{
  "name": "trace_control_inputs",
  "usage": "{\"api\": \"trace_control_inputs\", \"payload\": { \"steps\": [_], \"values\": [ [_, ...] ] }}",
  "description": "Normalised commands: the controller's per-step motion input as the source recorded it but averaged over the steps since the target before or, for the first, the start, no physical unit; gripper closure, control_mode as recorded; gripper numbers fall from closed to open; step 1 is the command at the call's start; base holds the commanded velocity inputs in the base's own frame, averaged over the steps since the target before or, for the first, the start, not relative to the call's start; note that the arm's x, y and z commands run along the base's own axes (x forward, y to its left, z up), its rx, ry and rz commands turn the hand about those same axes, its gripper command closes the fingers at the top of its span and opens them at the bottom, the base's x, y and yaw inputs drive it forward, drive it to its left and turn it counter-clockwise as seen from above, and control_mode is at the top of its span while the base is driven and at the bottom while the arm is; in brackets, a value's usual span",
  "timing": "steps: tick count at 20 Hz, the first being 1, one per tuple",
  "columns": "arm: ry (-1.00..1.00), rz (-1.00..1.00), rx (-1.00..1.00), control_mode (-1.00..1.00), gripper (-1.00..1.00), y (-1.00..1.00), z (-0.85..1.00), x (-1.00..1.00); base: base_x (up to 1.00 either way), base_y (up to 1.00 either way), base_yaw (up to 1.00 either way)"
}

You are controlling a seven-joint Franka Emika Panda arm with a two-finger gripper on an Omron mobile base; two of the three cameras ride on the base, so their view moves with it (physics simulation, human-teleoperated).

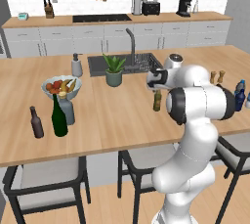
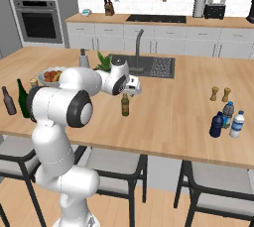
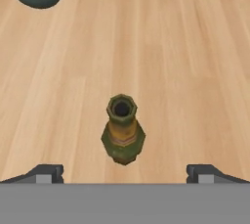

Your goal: Move the plastic bottles in the middle to the plastics group, and the glass bottles in the middle to the glass group.

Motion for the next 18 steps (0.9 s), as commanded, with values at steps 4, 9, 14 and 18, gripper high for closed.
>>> {"api": "trace_control_inputs", "payload": {
  "steps": [4, 9, 14, 18],
  "values": [
    [0.02, 0.0, 0.0, -1.0, -1.0, 0.0, -0.14, 0.12, 0.0, 0.0, 0.0],
    [0.05, 0.0, 0.0, -1.0, -1.0, 0.0, -0.16, 0.0, 0.0, 0.0, 0.0],
    [0.03, 0.0, 0.0, -1.0, -1.0, 0.0, -0.09, 0.0, 0.0, 0.0, 0.0],
    [0.0, 0.0, 0.0, -1.0, -1.0, 0.0, -0.13, 0.06, 0.0, 0.0, 0.0]
  ]
}}
